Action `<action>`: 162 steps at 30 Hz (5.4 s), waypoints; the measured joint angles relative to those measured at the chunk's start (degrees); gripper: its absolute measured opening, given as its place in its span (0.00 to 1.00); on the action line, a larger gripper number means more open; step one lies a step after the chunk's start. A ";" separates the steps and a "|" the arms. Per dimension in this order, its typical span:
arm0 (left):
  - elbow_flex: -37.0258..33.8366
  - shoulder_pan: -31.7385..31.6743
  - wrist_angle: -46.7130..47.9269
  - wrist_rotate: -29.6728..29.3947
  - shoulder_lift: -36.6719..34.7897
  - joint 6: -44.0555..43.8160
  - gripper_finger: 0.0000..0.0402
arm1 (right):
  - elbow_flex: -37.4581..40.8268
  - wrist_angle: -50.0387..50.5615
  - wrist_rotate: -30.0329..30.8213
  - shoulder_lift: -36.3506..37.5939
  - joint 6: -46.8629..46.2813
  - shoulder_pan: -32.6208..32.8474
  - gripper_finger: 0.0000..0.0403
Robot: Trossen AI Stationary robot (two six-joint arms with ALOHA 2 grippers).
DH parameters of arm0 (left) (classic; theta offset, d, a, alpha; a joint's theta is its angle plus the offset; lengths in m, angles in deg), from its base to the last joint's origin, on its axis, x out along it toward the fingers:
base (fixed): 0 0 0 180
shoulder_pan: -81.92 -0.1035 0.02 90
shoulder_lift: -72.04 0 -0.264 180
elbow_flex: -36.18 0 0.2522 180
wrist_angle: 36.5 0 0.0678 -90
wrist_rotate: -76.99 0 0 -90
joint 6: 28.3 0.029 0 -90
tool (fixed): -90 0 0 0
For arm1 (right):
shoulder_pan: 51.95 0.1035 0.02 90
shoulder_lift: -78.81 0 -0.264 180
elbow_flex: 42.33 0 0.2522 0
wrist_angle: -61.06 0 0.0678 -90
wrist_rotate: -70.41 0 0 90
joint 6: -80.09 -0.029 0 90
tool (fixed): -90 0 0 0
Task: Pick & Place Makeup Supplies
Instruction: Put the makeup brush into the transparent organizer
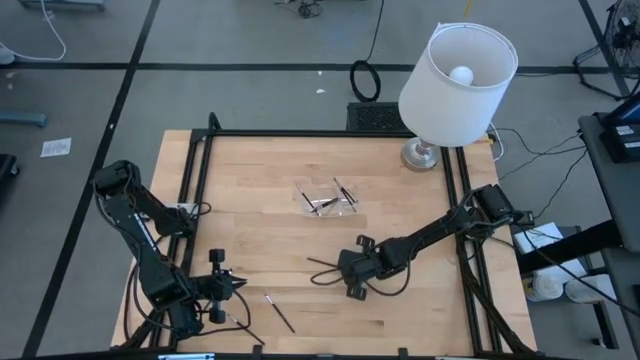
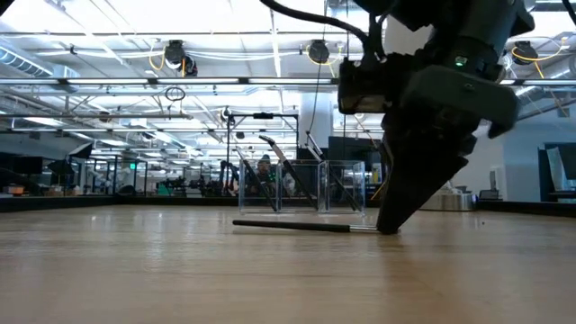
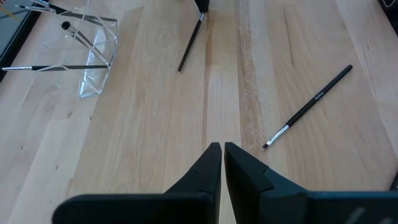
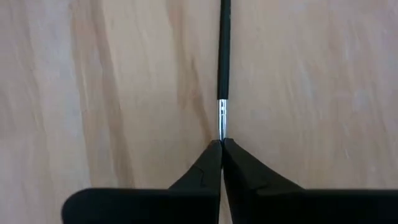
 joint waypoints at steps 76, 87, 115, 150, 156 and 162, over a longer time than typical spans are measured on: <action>0.00 -6.28 -0.12 -24.67 0.02 -2.61 0.10 | -42.29 50.97 54.43 -7.58 71.74 -7.75 0.00; -0.02 -23.18 -19.61 -4.69 0.02 23.76 0.58 | -37.21 34.92 54.47 -7.58 77.76 5.39 0.00; -0.02 -37.13 -35.63 20.11 0.02 38.76 0.73 | -31.58 14.85 55.96 -7.58 91.67 7.11 0.00; 0.04 -41.44 -33.20 29.47 0.01 42.29 0.05 | -31.58 7.62 50.94 -7.58 94.68 7.18 0.00; 0.04 -41.12 -33.24 28.23 0.00 43.43 0.05 | -31.58 5.10 50.78 -7.58 92.11 7.13 0.00; 0.04 -41.05 -32.39 25.90 0.02 43.03 0.05 | -31.58 4.20 52.32 -7.58 86.65 7.12 0.04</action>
